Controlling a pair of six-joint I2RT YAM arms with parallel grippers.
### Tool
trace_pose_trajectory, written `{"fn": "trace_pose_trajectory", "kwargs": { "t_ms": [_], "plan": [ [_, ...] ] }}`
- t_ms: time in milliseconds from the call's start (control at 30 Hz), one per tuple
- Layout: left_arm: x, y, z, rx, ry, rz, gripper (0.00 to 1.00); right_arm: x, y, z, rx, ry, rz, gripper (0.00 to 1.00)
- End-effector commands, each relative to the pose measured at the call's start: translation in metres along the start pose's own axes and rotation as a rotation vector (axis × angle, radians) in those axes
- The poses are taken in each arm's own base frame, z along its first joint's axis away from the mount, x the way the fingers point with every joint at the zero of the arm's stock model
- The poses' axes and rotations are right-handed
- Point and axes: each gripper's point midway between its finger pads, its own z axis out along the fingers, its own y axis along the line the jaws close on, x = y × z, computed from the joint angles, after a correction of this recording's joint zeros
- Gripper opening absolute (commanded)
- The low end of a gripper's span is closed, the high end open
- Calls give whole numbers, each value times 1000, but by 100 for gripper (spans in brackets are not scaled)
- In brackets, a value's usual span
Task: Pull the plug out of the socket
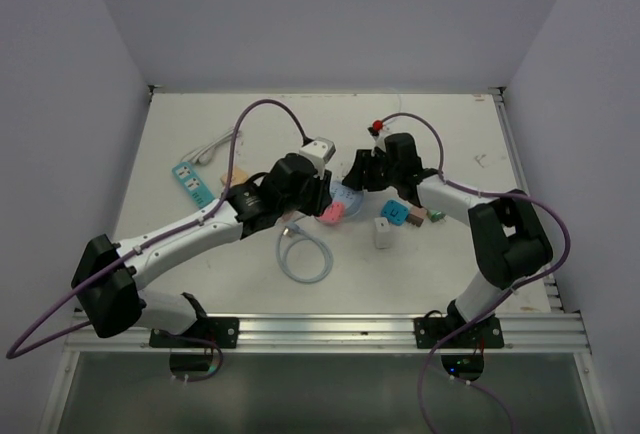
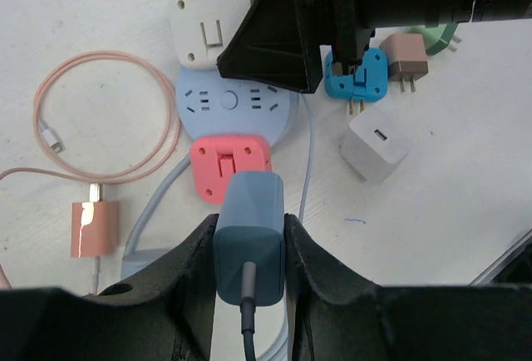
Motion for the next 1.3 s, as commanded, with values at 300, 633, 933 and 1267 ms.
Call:
{"fn": "trace_pose_trajectory", "kwargs": {
  "t_ms": [300, 633, 933, 1267],
  "plan": [
    [40, -47, 6, 277, 77, -62, 6, -16, 21, -8, -115, -102, -34, 0],
    [63, -83, 53, 328, 96, -49, 30, -15, 26, -8, -145, -99, -30, 0],
    [61, -61, 53, 220, 63, -40, 86, -14, 28, -7, -162, -90, -36, 0],
    [32, 5, 26, 76, -32, -86, 100, -17, 47, -13, -265, -100, -50, 0]
  ]
}}
